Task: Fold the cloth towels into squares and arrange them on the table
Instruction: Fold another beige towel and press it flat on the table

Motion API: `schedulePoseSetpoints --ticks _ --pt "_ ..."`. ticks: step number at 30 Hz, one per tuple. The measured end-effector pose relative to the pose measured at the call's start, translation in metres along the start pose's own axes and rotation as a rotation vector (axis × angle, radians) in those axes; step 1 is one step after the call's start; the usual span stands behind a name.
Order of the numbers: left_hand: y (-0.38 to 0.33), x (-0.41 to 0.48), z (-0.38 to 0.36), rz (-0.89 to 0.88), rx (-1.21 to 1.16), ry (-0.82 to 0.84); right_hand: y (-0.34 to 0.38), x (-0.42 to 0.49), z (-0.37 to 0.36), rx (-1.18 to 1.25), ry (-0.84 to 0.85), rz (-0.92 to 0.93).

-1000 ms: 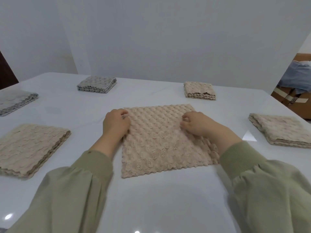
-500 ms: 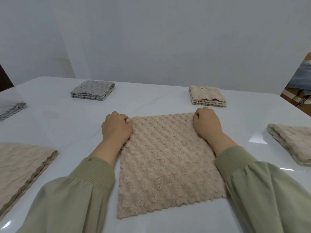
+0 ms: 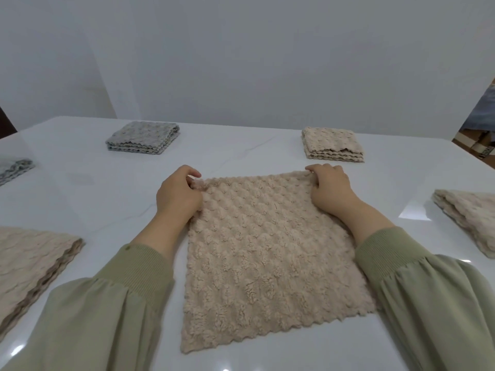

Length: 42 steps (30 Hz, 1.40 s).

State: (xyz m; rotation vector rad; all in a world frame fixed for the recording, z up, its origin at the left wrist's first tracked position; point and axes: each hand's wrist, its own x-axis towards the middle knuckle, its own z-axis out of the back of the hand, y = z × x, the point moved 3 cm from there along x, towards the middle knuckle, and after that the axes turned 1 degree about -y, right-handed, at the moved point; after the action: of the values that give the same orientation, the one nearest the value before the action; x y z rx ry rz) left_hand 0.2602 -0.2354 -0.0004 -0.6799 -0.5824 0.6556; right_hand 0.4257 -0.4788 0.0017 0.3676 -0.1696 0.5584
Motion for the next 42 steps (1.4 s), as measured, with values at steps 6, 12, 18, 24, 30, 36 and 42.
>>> schedulePoseSetpoints --ticks 6,12,18,24,30,36,42 --pt "0.002 0.000 0.003 0.041 -0.070 -0.064 -0.009 -0.001 0.009 0.246 -0.141 -0.165" --pt "-0.007 -0.001 0.012 0.041 -0.019 -0.255 -0.007 0.000 0.033 0.309 -0.345 -0.264" --pt "-0.023 -0.012 0.023 -0.089 -0.335 -0.408 0.007 -0.005 0.052 0.676 -0.494 -0.217" --pt "-0.019 -0.030 0.020 -0.020 -0.435 -0.231 0.005 -0.032 0.041 0.853 -0.431 -0.250" --pt "-0.009 -0.049 0.027 0.198 -0.585 -0.099 -0.014 -0.060 0.029 0.914 -0.378 -0.385" --pt "-0.007 -0.069 0.031 0.114 -0.347 -0.004 -0.024 -0.077 0.033 0.726 -0.413 -0.361" --pt "-0.006 -0.072 0.033 0.082 -0.127 -0.008 -0.028 -0.074 0.029 0.582 -0.338 -0.327"
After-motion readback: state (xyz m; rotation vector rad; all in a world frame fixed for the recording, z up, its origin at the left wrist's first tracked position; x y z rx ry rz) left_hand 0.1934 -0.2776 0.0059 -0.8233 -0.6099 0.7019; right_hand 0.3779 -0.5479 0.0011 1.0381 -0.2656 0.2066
